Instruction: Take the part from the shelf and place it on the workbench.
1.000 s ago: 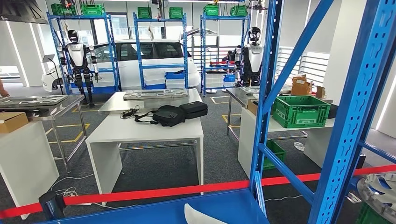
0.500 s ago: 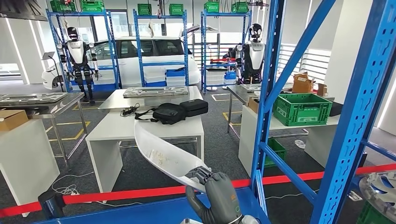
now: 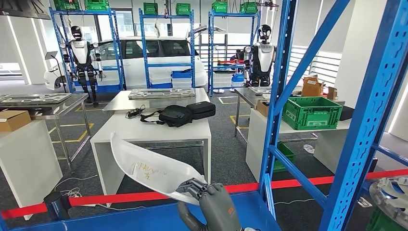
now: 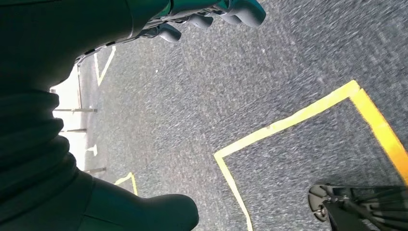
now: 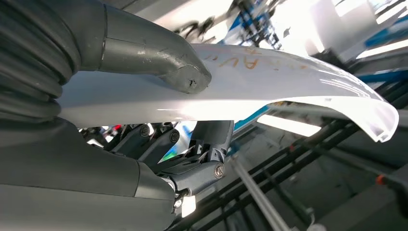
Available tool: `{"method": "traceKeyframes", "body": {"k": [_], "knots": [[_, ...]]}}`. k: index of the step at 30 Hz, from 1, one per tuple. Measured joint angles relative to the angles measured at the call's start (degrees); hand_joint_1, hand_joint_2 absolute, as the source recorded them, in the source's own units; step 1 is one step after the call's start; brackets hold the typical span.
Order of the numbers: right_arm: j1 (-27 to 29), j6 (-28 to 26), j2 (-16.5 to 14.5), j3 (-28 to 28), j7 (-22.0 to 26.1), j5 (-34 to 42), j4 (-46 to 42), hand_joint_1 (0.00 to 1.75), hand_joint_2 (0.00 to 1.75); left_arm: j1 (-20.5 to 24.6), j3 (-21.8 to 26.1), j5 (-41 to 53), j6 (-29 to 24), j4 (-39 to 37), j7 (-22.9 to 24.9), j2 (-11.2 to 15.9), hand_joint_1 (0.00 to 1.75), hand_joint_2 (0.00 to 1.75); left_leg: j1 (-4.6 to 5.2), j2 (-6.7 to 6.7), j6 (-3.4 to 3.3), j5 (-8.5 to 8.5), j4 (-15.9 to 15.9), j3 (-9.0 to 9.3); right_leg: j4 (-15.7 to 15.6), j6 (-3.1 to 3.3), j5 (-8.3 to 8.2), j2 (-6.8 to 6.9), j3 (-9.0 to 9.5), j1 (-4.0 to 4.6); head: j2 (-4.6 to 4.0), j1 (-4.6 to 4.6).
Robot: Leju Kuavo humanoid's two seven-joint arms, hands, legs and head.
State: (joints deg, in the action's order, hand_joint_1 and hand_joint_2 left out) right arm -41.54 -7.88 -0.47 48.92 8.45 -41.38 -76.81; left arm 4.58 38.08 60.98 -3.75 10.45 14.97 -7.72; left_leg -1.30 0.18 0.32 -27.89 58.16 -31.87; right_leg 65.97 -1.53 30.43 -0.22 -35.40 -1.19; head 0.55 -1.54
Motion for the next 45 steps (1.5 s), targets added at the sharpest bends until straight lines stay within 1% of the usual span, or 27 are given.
{"method": "traceKeyframes", "body": {"k": [2,6,8,10,11,13,14,16,18,20,22,23,24,26,27,28,30,31,33,34,35,37,38,40,42,43,45], "knots": [[1.2,1.3,0.1,0.6,0.3,-0.1,-1.4,1.75,1.75,-0.1,0.1,0.0,0.0,0.0,0.1,0.1,0.0,1.75,-0.04,-0.13,0.85,-0.07,0.6,-0.5,-5.0,0.35,-1.37,-0.05,2.45,0.14,0.0,0.04],[3.4,3.1,0.7,1.6,0.2,-0.5,-4.1,1.75,1.75,-0.4,0.5,-0.5,-0.4,0.0,-0.6,0.2,0.0,1.75,-0.04,-0.23,2.47,-0.02,1.0,-1.31,-5.8,2.54,-1.82,-0.22,1.79,0.35,0.0,0.2],[3.8,3.3,0.9,2.0,0.4,-0.6,-5.0,1.75,1.75,-0.5,0.5,-0.5,-0.4,0.0,-0.7,0.2,0.0,1.75,-0.15,-0.2,2.89,-2.96,4.2,-2.71,-6.1,3.58,-2.56,-0.1,1.19,0.26,0.0,0.29],[4.2,3.5,1.1,2.1,1.0,-0.7,-5.7,1.75,1.75,-0.5,0.5,-0.5,-0.5,-0.1,-0.8,0.2,0.0,1.75,-0.12,-0.2,3.03,-7.54,11.1,-5.14,-6.1,4.11,-3.31,-0.01,0.26,0.47,0.0,0.39],[4.5,3.6,1.2,2.2,1.4,-0.8,-6.1,1.75,1.75,-0.5,0.5,-0.5,-0.6,-0.1,-1.0,0.2,0.0,1.75,-0.11,-0.2,3.05,-8.95,14.3,-6.0,-6.1,4.21,-3.72,0.01,-0.27,0.62,0.0,0.4],[5.1,3.7,1.4,2.5,2.3,-1.0,-6.8,1.75,1.75,-0.5,0.7,-0.7,-1.3,0.0,-1.7,0.3,0.0,1.75,-0.05,-0.2,2.88,-8.67,15.9,-5.53,-6.1,4.24,-4.54,0.02,-1.31,0.88,0.0,0.43],[5.3,3.7,1.4,2.6,2.8,-1.2,-7.2,1.75,1.75,-0.4,0.9,-0.8,-1.7,0.0,-2.1,0.4,0.0,1.75,-0.01,-0.2,2.73,-7.54,14.6,-4.38,-6.1,4.21,-4.89,0.01,-1.74,0.96,0.0,0.44],[5.6,3.9,1.5,2.7,3.6,-1.5,-7.9,1.75,1.75,-0.2,1.4,-1.5,-2.6,0.1,-2.8,0.5,0.0,1.75,0.13,-0.21,2.23,-5.05,8.5,-0.24,-6.0,4.03,-5.6,-0.02,-2.46,1.04,0.0,0.47],[6.0,4.0,1.5,2.8,4.0,-2.0,-8.8,1.75,1.75,0.2,2.0,-1.8,-3.1,0.2,-3.6,0.7,0.0,1.75,0.5,-0.27,1.82,-4.17,1.9,3.92,-6.0,3.52,-6.4,-0.02,-2.94,1.17,0.0,0.47],[6.7,3.9,1.5,2.9,3.7,-2.5,-9.6,1.75,1.75,0.4,2.2,-1.1,-2.7,0.3,-4.0,1.1,0.0,1.75,0.9,-0.36,1.46,-4.25,-0.4,4.84,-6.3,2.8,-7.27,0.04,-3.04,1.19,0.0,0.46],[7.7,3.6,1.7,2.9,3.2,-2.9,-10.1,1.75,1.75,0.4,2.2,-0.2,-2.1,0.3,-3.9,1.3,0.0,1.75,0.81,-0.22,0.66,-3.3,-0.6,3.94,-6.3,2.13,-7.57,0.02,-3.27,1.1,-0.01,0.46],[8.2,3.5,1.8,2.9,3.0,-3.1,-10.3,1.75,1.75,0.3,2.2,0.2,-1.9,0.3,-3.8,1.5,0.0,1.75,0.7,-0.06,0.15,-2.7,-0.7,3.49,-5.7,1.85,-6.51,0.0,-3.64,1.05,-0.01,0.4],[8.6,3.5,2.0,2.9,2.8,-3.2,-10.5,1.75,1.75,0.3,2.2,0.6,-1.7,0.3,-3.5,1.6,0.0,1.75,0.56,0.11,-0.27,-2.0,-0.9,2.92,-4.0,1.59,-4.34,-0.02,-4.29,1.0,-0.01,0.33],[9.7,3.4,2.1,2.9,1.6,-3.7,-10.8,1.75,1.75,0.2,2.1,1.8,-0.7,0.4,-2.2,1.9,0.0,1.75,0.59,0.26,-0.7,-0.7,-0.8,1.45,2.5,1.2,1.72,-0.01,-5.96,0.9,0.0,0.21],[10.4,3.3,2.2,2.9,0.7,-4.2,-11.0,1.75,1.75,0.0,1.9,2.6,-0.1,0.4,-1.6,2.1,0.0,1.75,0.63,0.29,-0.71,-0.06,-0.7,0.61,6.1,1.07,3.74,-0.01,-6.59,0.89,0.0,0.19],[11.4,3.0,2.3,2.9,-0.2,-4.9,-11.1,1.75,1.75,-0.2,1.7,3.3,0.4,0.4,-1.0,2.5,0.0,1.75,0.66,0.33,-0.68,0.54,-0.5,-0.31,8.6,1.02,4.28,-0.01,-6.6,0.89,0.0,0.19],[13.3,1.9,2.5,2.6,-1.4,-6.2,-11.3,1.75,1.75,-0.6,1.3,4.3,1.0,0.4,-0.5,3.2,0.0,1.75,0.68,0.38,-0.53,1.48,-0.1,-2.02,8.3,1.18,1.95,-0.01,-4.14,0.91,0.0,0.15],[14.0,1.3,2.6,2.3,-1.6,-6.6,-11.4,1.75,1.75,-0.7,1.2,4.6,1.2,0.4,-0.3,3.5,0.0,1.75,0.68,0.39,-0.41,1.88,0.3,-2.83,5.1,1.39,0.53,0.0,-1.37,0.93,0.0,0.12],[14.7,0.4,2.8,1.7,-1.5,-6.9,-11.4,1.75,1.75,-0.7,1.0,5.0,1.8,0.4,0.1,4.1,0.0,1.75,0.77,0.36,0.1,2.54,0.9,-3.99,-3.0,2.0,0.41,0.01,4.31,1.18,0.0,0.1],[14.9,0.1,2.9,1.4,-1.3,-6.7,-11.4,1.75,1.75,-0.7,0.8,5.2,2.0,0.4,0.5,4.4,0.0,1.75,0.79,0.37,0.45,2.9,1.1,-4.25,-5.8,2.3,0.99,-0.01,6.02,1.34,0.0,0.09],[15.1,-0.1,2.8,1.1,-0.9,-6.4,-11.4,1.75,1.75,-0.6,0.6,5.3,2.3,0.4,0.9,4.9,0.0,1.75,0.8,0.37,0.84,3.31,1.0,-4.36,-7.1,2.59,1.47,-0.03,6.55,1.5,0.0,0.13],[15.3,-0.4,2.3,0.7,0.5,-5.4,-10.8,1.75,1.75,-0.5,0.5,5.3,2.6,0.4,1.3,5.9,0.0,1.75,0.67,0.36,1.64,3.95,0.9,-4.52,-7.5,3.33,0.65,0.02,6.04,1.5,0.0,0.15],[15.3,-0.3,1.8,0.5,1.4,-5.0,-10.3,1.75,1.75,-0.5,0.4,4.9,2.6,0.4,1.1,6.4,0.0,1.75,0.61,0.29,1.97,3.34,1.3,-4.92,-7.6,3.82,0.03,0.08,5.61,1.39,0.0,0.2],[15.3,-0.1,0.6,0.4,3.1,-4.2,-9.2,1.75,1.75,-0.6,0.5,4.1,2.2,0.4,-0.1,7.3,0.0,1.75,0.46,0.12,2.54,-0.81,4.8,-6.29,-7.9,4.63,-1.38,0.18,4.38,1.16,0.0,0.29],[15.3,-0.3,-0.4,0.4,4.7,-3.5,-8.0,1.75,1.75,-0.6,0.6,3.3,1.3,0.4,-1.9,8.2,0.0,1.75,0.43,0.05,2.97,-5.86,11.7,-7.93,-7.8,4.9,-2.71,0.2,2.66,1.22,0.0,0.39],[15.3,-0.6,-0.7,0.4,5.4,-3.1,-7.4,1.75,1.75,-0.6,0.8,3.0,0.9,0.4,-2.7,8.7,0.0,1.75,0.41,0.05,3.14,-6.75,14.7,-8.24,-7.7,4.87,-3.4,0.22,1.74,1.25,0.0,0.42],[15.2,-1.3,-1.3,0.4,6.6,-2.3,-6.0,1.75,1.75,-0.6,1.2,2.7,0.2,0.4,-3.6,9.4,0.0,1.75,0.33,0.05,3.31,-4.8,15.9,-6.62,-7.4,4.62,-4.75,0.27,-0.22,1.21,0.0,0.46]]}}
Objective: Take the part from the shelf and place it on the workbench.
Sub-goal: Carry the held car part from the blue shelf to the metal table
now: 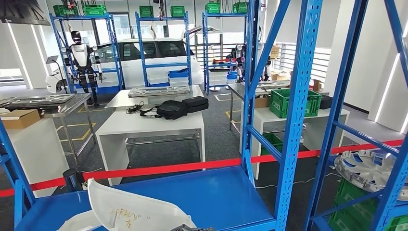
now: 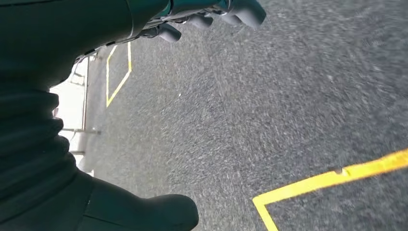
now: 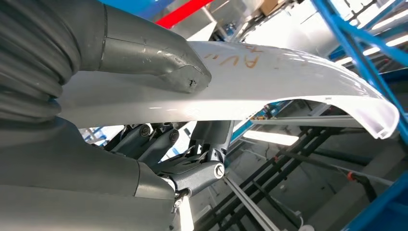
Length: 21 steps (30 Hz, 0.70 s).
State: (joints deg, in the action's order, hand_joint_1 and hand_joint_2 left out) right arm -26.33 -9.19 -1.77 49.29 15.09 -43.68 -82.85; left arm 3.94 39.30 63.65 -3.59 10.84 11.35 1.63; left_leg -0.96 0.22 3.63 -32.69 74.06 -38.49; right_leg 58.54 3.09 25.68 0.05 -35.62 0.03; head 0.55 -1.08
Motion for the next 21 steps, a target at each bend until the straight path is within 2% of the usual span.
{"method": "traceKeyframes", "body": {"k": [1,2,3,4,5,7,8,9,10,12,13,14,15,16,17,18,19,20,21], "knots": [[-0.2,-0.3,-0.3,0.0,0.4,0.4,0.6,1.75,1.75,0.0,0.1,0.0,-0.3,0.0,-0.1,0.3,0.0,1.75,-0.09,0.0,0.04,1.71,-2.4,2.26,0.2,-0.19,-0.6,0.0,-0.94,-0.06,0.0,0.01],[-0.3,-0.5,-0.6,0.0,0.8,0.8,1.0,1.75,1.75,0.1,0.2,0.1,-0.5,0.0,-0.2,0.5,0.0,1.75,-0.18,-0.04,0.09,2.3,-6.2,5.17,0.5,-0.45,-1.13,0.0,-1.76,-0.09,0.0,0.05],[-0.5,-0.6,-1.0,0.0,1.0,1.2,1.4,1.75,1.75,0.1,0.2,0.2,-0.6,0.0,-0.2,0.7,0.0,1.75,-0.12,-0.19,-0.06,2.07,-10.3,8.08,0.8,-0.78,-1.63,-0.01,-2.38,-0.07,0.0,0.09],[-0.7,-0.7,-1.3,-0.1,1.2,1.5,1.7,1.75,1.75,0.1,0.2,0.3,-0.8,0.1,-0.2,0.8,0.0,1.75,-0.03,-0.33,-0.34,1.42,-13.6,10.11,0.9,-1.12,-2.14,0.01,-2.71,-0.01,0.0,0.09],[-0.8,-0.8,-1.6,-0.1,1.4,1.7,2.0,1.75,1.75,0.1,0.2,0.4,-0.9,0.1,-0.2,1.0,0.0,1.75,0.13,-0.48,-0.76,0.71,-15.5,11.07,0.9,-1.45,-2.72,0.02,-2.86,0.03,0.0,0.1],[-1.0,-0.9,-1.9,-0.1,1.5,2.0,2.7,1.75,1.75,-0.1,0.2,0.5,-1.0,0.0,-0.2,1.1,0.0,1.75,0.29,-0.46,-1.92,1.36,-16.1,10.53,0.6,-2.12,-3.78,-0.01,-3.01,-0.01,-0.01,0.07],[-1.0,-1.0,-2.0,-0.1,1.5,2.2,3.0,1.75,1.75,-0.1,0.2,0.6,-1.0,0.0,-0.1,1.2,0.0,1.75,0.29,-0.33,-2.49,1.97,-16.1,9.98,0.8,-2.47,-3.36,-0.06,-3.31,-0.1,-0.02,0.04],[-1.0,-1.0,-2.1,-0.1,1.6,2.4,3.3,1.75,1.75,-0.2,0.2,0.6,-1.1,0.0,0.1,1.3,0.0,1.75,0.23,-0.18,-3.04,2.64,-16.1,9.3,1.9,-2.81,-1.78,-0.1,-3.83,-0.17,-0.02,0.0],[-1.1,-1.0,-2.2,-0.1,1.5,2.6,3.6,1.75,1.75,-0.3,0.2,0.7,-1.1,0.0,0.6,1.4,0.0,1.75,0.19,-0.03,-3.47,3.45,-16.2,8.48,4.3,-3.09,0.99,-0.13,-4.69,-0.24,-0.03,-0.04],[-1.3,-1.0,-2.4,-0.1,1.2,2.7,4.1,1.75,1.75,-0.5,0.3,0.9,-1.1,0.0,2.0,1.6,0.0,1.75,0.34,0.08,-3.89,5.13,-16.1,6.44,11.9,-3.39,7.26,-0.14,-6.56,-0.28,-0.02,-0.14],[-1.3,-1.0,-2.5,-0.1,1.0,2.8,4.4,1.75,1.75,-0.6,0.3,1.0,-1.0,0.0,2.7,1.7,0.0,1.75,0.44,0.12,-3.95,6.01,-16.0,5.32,15.5,-3.39,8.9,-0.14,-7.01,-0.24,-0.01,-0.16],[-1.4,-0.9,-2.5,-0.2,0.9,2.8,4.7,1.75,1.75,-0.7,0.3,1.1,-0.9,0.0,3.2,1.7,0.0,1.75,0.53,0.15,-3.97,6.84,-15.9,4.14,17.5,-3.26,8.92,-0.14,-6.63,-0.15,-0.01,-0.2],[-1.4,-0.9,-2.5,-0.2,0.9,2.9,4.9,1.75,1.75,-0.8,0.3,1.1,-0.9,0.0,3.5,1.7,0.0,1.75,0.63,0.18,-3.97,7.57,-15.7,3.05,17.7,-3.02,7.74,-0.14,-5.31,-0.01,0.0,-0.22],[-1.5,-0.9,-2.6,-0.2,0.9,2.9,5.1,1.75,1.75,-0.9,0.3,1.1,-0.8,0.0,3.6,1.8,0.0,1.75,0.73,0.2,-3.94,8.24,-15.5,2.06,15.8,-2.64,6.12,-0.14,-2.87,0.23,0.0,-0.25],[-1.6,-0.9,-2.6,-0.2,0.9,2.9,5.2,1.75,1.75,-0.9,0.3,1.1,-0.7,0.0,3.6,1.7,0.0,1.75,0.78,0.21,-3.9,8.87,-15.3,1.27,12.2,-2.08,5.11,-0.14,0.49,0.57,0.0,-0.27],[-1.8,-0.9,-2.7,-0.2,0.9,2.9,5.3,1.75,1.75,-0.9,0.3,1.1,-0.6,0.0,3.7,1.7,0.0,1.75,0.89,0.17,-3.76,9.44,-15.1,0.68,7.3,-1.44,5.29,-0.09,4.2,0.91,0.0,-0.3],[-2.0,-0.9,-2.8,-0.2,0.9,2.9,5.3,1.75,1.75,-0.9,0.3,1.1,-0.6,0.0,3.7,1.6,0.0,1.75,0.94,0.17,-3.55,10.03,-15.1,0.33,3.2,-1.07,5.96,-0.01,7.19,1.16,0.0,-0.26],[-2.2,-0.9,-3.0,-0.2,0.9,2.9,5.3,1.75,1.75,-0.9,0.3,1.1,-0.6,0.0,3.7,1.6,0.0,1.75,0.88,0.19,-3.25,10.64,-15.2,0.18,0.3,-0.79,6.81,0.02,8.94,1.37,0.0,-0.27],[-2.4,-0.9,-3.1,-0.2,1.0,2.9,5.3,1.75,1.75,-0.9,0.3,1.1,-0.6,0.0,3.8,1.6,0.0,1.75,0.83,0.22,-2.87,11.3,-15.4,0.11,-1.3,-0.68,7.15,0.06,9.5,1.48,0.0,-0.24]]}}
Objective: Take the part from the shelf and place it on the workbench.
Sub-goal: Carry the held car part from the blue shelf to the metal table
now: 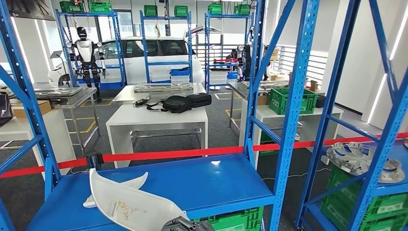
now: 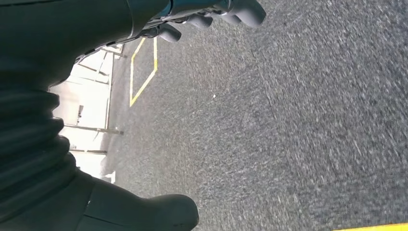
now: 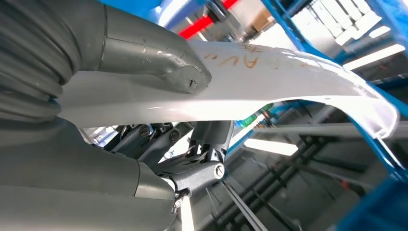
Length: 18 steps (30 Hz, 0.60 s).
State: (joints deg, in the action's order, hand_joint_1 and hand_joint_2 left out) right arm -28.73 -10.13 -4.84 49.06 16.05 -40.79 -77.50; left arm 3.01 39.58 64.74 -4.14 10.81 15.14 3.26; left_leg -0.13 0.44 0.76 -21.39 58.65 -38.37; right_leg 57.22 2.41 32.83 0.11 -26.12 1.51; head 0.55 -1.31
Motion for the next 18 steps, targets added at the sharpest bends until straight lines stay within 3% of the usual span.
{"method": "traceKeyframes", "body": {"k": [2,3,4,6,7,8,9,10,11,12,14,15,17,18], "knots": [[-0.2,0.0,-0.1,0.0,0.0,0.0,0.2,1.75,1.75,-0.1,0.0,0.0,0.0,-0.1,0.0,0.1,0.0,1.75,-0.16,-0.02,0.71,0.63,-0.4,-0.35,-0.7,0.29,-1.45,0.08,-0.98,-0.18,-0.01,-0.02],[-0.2,0.0,-0.1,0.0,0.0,0.0,0.3,1.75,1.75,-0.2,0.0,0.0,0.0,-0.1,0.1,0.1,0.0,1.75,-0.19,-0.12,1.02,-0.52,0.2,-0.81,-0.9,0.6,-2.39,0.14,-1.62,-0.36,-0.01,0.03],[-0.2,0.0,-0.2,0.0,0.0,0.0,0.4,1.75,1.75,-0.2,0.0,0.0,0.0,-0.1,0.1,0.2,0.0,1.75,-0.22,-0.24,1.33,-2.91,1.9,-1.45,-1.2,0.83,-3.4,0.19,-2.43,-0.58,-0.01,0.06],[-0.2,0.0,-0.4,0.0,0.0,0.0,0.5,1.75,1.75,-0.2,0.0,0.0,0.0,-0.1,0.1,0.3,0.0,1.75,-0.47,-0.36,2.02,-9.18,8.4,-2.86,-1.2,1.0,-5.13,0.2,-4.41,-0.74,-0.01,0.17],[-0.2,0.0,-0.5,0.0,0.0,0.0,0.6,1.75,1.75,-0.2,0.0,0.0,0.0,-0.1,0.1,0.4,0.0,1.75,-0.62,-0.36,2.37,-11.01,12.2,-3.28,-1.1,0.89,-5.97,0.25,-5.44,-0.8,-0.01,0.22],[-0.2,0.0,-0.5,0.0,0.0,0.0,0.8,1.75,1.75,-0.2,0.0,0.0,0.0,-0.1,0.1,0.5,0.0,1.75,-0.79,-0.35,2.67,-11.22,15.1,-3.26,-1.0,0.73,-6.77,0.32,-6.5,-0.87,-0.01,0.23],[-0.2,0.0,-0.5,0.0,0.0,0.0,0.9,1.75,1.75,-0.2,0.0,0.0,0.0,-0.1,0.0,0.5,0.0,1.75,-0.98,-0.35,2.94,-10.08,16.6,-2.51,-0.7,0.51,-7.53,0.4,-7.61,-0.99,-0.01,0.24],[-0.2,0.1,-0.5,0.0,0.0,0.0,1.0,1.75,1.75,-0.2,0.0,0.0,0.0,-0.1,0.0,0.5,0.0,1.75,-1.21,-0.34,3.22,-8.35,16.0,-0.85,-0.4,0.23,-8.2,0.46,-8.72,-1.16,-0.01,0.25],[-0.2,0.1,-0.5,0.0,0.0,0.0,1.1,1.75,1.75,-0.2,0.0,0.0,0.0,-0.1,0.0,0.5,0.0,1.75,-1.49,-0.35,3.53,-7.13,13.4,1.88,0.1,-0.11,-8.76,0.49,-9.83,-1.34,-0.01,0.27],[-0.2,0.0,-0.5,0.0,0.0,0.0,1.1,1.75,1.75,-0.2,0.0,0.0,0.0,-0.1,0.0,0.5,0.0,1.75,-1.62,-0.43,3.91,-7.4,9.0,5.48,0.8,-0.49,-9.2,0.48,-10.84,-1.46,0.0,0.35],[-0.2,0.0,-0.6,0.0,0.0,0.0,1.1,1.75,1.75,0.0,0.0,0.0,0.1,-0.1,0.0,0.5,0.0,1.75,-1.55,-0.61,3.4,-9.93,1.5,10.52,1.8,-1.24,-10.04,0.51,-12.1,-1.44,0.0,0.38],[-0.3,0.0,-0.7,-0.1,0.0,0.0,1.1,1.75,1.75,0.0,0.0,0.0,0.1,-0.1,0.0,0.5,0.0,1.75,-1.33,-0.66,2.79,-10.94,-0.3,11.39,1.9,-1.55,-10.52,0.53,-12.39,-1.4,0.0,0.37],[-0.2,-0.1,-0.6,-0.1,0.0,0.0,1.3,1.75,1.75,-0.1,0.0,0.0,0.3,-0.1,0.6,0.5,0.0,1.75,-1.2,-0.42,1.13,-10.42,-0.5,10.51,1.9,-2.25,-11.06,0.53,-12.73,-1.56,-0.01,0.29],[-0.1,-0.1,-0.5,-0.1,0.0,0.0,1.4,1.75,1.75,-0.1,0.1,0.0,0.6,-0.1,1.2,0.4,0.0,1.75,-1.17,-0.27,0.43,-9.84,-0.4,9.94,2.5,-2.63,-9.99,0.46,-13.11,-1.7,-0.01,0.25]]}}
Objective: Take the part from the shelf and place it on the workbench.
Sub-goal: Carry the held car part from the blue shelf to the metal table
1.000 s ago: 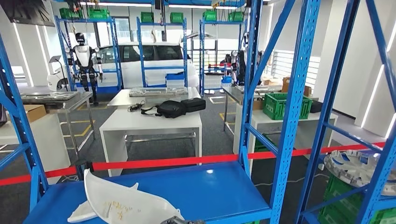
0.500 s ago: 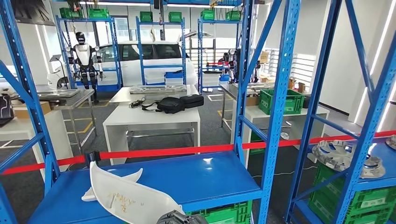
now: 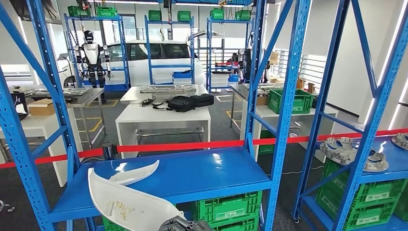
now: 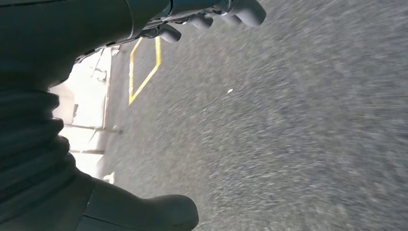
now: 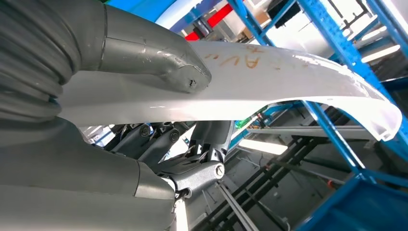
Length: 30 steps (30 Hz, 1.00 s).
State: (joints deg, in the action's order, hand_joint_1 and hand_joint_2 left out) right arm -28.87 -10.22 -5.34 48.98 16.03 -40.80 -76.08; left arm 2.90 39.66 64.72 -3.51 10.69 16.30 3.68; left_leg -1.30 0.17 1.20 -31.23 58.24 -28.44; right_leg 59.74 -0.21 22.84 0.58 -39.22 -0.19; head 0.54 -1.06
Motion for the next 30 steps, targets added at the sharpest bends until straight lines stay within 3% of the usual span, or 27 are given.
{"method": "traceKeyframes", "body": {"k": [1,3,4,5,6,7,8,9,11,13,15,17,19,20,21,22,23,24,26,28,30], "knots": [[0.0,0.0,0.2,0.0,0.0,0.0,0.2,1.75,1.75,0.0,0.1,0.0,0.4,0.0,0.6,-0.1,0.0,1.75,-0.01,0.15,-0.59,0.68,0.0,-0.73,1.6,-0.32,2.19,-0.09,-0.62,-0.1,0.0,-0.04],[-0.3,0.0,0.8,0.0,-0.3,0.1,0.6,1.75,1.75,0.0,0.3,-0.1,1.0,0.0,1.4,-0.7,0.0,1.75,0.12,0.29,-1.2,2.2,0.0,-2.4,8.1,-0.66,8.54,-0.24,-2.39,-0.14,0.01,-0.13],[-0.4,0.2,1.2,0.0,-0.6,0.1,1.0,1.75,1.75,0.0,0.4,-0.1,1.1,0.0,1.3,-1.3,0.0,1.75,0.23,0.29,-1.32,3.01,0.1,-3.4,12.0,-0.67,10.73,-0.29,-3.09,-0.11,0.01,-0.16],[-0.5,0.5,1.6,0.0,-1.0,0.1,1.3,1.75,1.75,0.0,0.5,-0.3,0.9,0.0,0.9,-2.0,0.0,1.75,0.35,0.29,-1.39,3.82,0.2,-4.41,14.9,-0.6,11.49,-0.35,-3.29,-0.07,0.01,-0.16],[-0.6,1.0,2.1,0.0,-1.4,-0.1,1.6,1.75,1.75,0.0,0.6,-0.5,0.6,0.0,0.2,-2.7,0.0,1.75,0.46,0.28,-1.41,4.55,0.4,-5.48,16.3,-0.42,10.85,-0.41,-2.69,0.02,0.01,-0.2],[-0.8,1.7,2.5,0.0,-1.8,-0.4,1.9,1.75,1.75,0.1,0.8,-0.7,0.2,0.0,-0.7,-3.5,0.0,1.75,0.57,0.27,-1.4,5.18,0.5,-6.45,15.7,-0.14,9.28,-0.46,-1.14,0.16,0.01,-0.24],[-1.1,2.5,2.7,0.0,-2.2,-0.8,2.0,1.75,1.75,0.3,1.0,-0.8,0.0,-0.1,-1.7,-4.3,0.0,1.75,0.67,0.28,-1.35,5.78,0.7,-7.29,12.8,0.3,7.75,-0.51,1.54,0.4,0.01,-0.27],[-1.5,3.3,2.9,0.0,-2.7,-1.3,2.2,1.75,1.75,0.7,1.1,-0.7,-0.1,-0.1,-2.6,-5.1,0.0,1.75,0.77,0.27,-1.24,6.34,0.8,-7.97,8.6,0.88,7.26,-0.51,4.82,0.71,0.01,-0.31],[-2.4,5.1,3.0,0.0,-4.1,-2.2,2.2,1.75,1.75,2.0,1.2,-0.5,-0.4,-0.1,-3.2,-6.5,0.0,1.75,0.87,0.22,-0.81,7.47,0.8,-8.74,0.4,1.68,8.2,-0.45,10.27,1.18,0.01,-0.28],[-3.0,7.0,3.0,0.0,-5.9,-3.1,2.3,1.75,1.75,3.3,1.5,-1.5,-0.9,-0.2,-2.1,-7.4,0.0,1.75,0.76,0.2,-0.11,8.63,0.4,-8.96,-2.5,1.9,8.67,-0.43,11.53,1.41,0.01,-0.32],[-3.1,8.0,3.1,0.0,-7.5,-3.6,2.4,1.75,1.75,3.5,2.2,-2.8,-1.0,-0.2,-0.7,-8.0,0.0,1.75,0.59,0.18,0.6,8.38,0.6,-9.29,-2.8,2.36,7.37,-0.42,10.73,1.23,0.01,-0.38],[-3.0,8.1,3.3,0.0,-8.5,-3.7,2.4,1.75,1.75,2.7,2.9,-3.1,-0.4,-0.3,0.2,-8.3,0.0,1.75,0.51,0.06,1.25,4.04,4.0,-10.35,-3.2,2.95,5.86,-0.47,9.43,0.91,0.01,-0.26],[-2.5,7.9,3.8,0.0,-9.1,-3.6,2.4,1.75,1.75,1.7,3.3,-3.1,0.6,-0.4,1.5,-8.6,0.0,1.75,0.46,-0.03,1.79,-1.42,11.0,-11.9,-3.0,3.14,4.52,-0.57,7.83,0.91,0.01,-0.15],[-2.0,7.8,4.1,0.0,-9.2,-3.6,2.3,1.75,1.75,1.4,3.5,-3.1,1.0,-0.4,2.1,-8.7,0.0,1.75,0.42,-0.02,1.99,-2.46,14.2,-12.33,-2.8,3.07,3.86,-0.53,6.86,0.92,0.01,-0.13],[-1.6,7.8,4.4,0.0,-9.3,-3.6,2.3,1.75,1.75,1.1,3.6,-3.1,1.3,-0.5,2.6,-8.9,0.0,1.75,0.39,-0.02,2.11,-2.12,16.1,-12.13,-2.5,2.96,3.25,-0.43,5.83,0.92,0.01,-0.13],[-1.2,7.7,4.6,0.0,-9.3,-3.6,2.3,1.75,1.75,1.0,3.7,-3.1,1.4,-0.5,2.8,-9.0,0.0,1.75,0.34,-0.01,2.19,-0.74,16.2,-11.08,-2.1,2.82,2.68,-0.3,4.69,0.9,0.01,-0.11],[-0.9,7.7,4.8,0.0,-9.3,-3.6,2.2,1.75,1.75,0.9,3.8,-3.1,1.5,-0.5,3.0,-9.1,0.0,1.75,0.28,0.0,2.22,0.92,14.2,-9.01,-1.7,2.66,2.17,-0.2,3.62,0.87,0.01,-0.11],[-0.7,7.7,4.9,0.0,-9.4,-3.6,2.1,1.75,1.75,1.0,3.9,-3.1,1.5,-0.4,3.1,-9.1,0.0,1.75,0.22,-0.03,2.17,1.5,10.7,-6.28,-1.3,2.44,1.71,-0.13,2.7,0.84,0.01,-0.1],[-0.5,7.7,5.2,0.0,-9.5,-3.6,1.7,1.75,1.75,1.0,4.1,-3.1,1.6,-0.4,3.2,-9.2,0.0,1.75,0.46,-0.19,1.6,0.46,3.1,-1.24,-0.7,1.88,0.81,-0.07,1.48,0.88,0.01,-0.09],[-0.4,7.6,5.3,0.0,-9.6,-3.7,1.4,1.75,1.75,1.0,4.2,-3.1,1.8,-0.4,3.3,-9.3,0.0,1.75,0.85,-0.33,0.58,-0.41,0.1,0.14,-0.7,1.3,-0.25,-0.03,1.05,0.85,0.01,-0.1],[-0.2,7.6,5.6,0.0,-9.7,-3.7,1.3,1.75,1.75,0.9,4.2,-3.1,1.8,-0.4,3.3,-9.5,0.0,1.75,0.77,-0.12,-0.58,0.68,0.0,-0.76,-0.7,0.66,-0.52,-0.16,0.52,0.73,-0.01,-0.12]]}}
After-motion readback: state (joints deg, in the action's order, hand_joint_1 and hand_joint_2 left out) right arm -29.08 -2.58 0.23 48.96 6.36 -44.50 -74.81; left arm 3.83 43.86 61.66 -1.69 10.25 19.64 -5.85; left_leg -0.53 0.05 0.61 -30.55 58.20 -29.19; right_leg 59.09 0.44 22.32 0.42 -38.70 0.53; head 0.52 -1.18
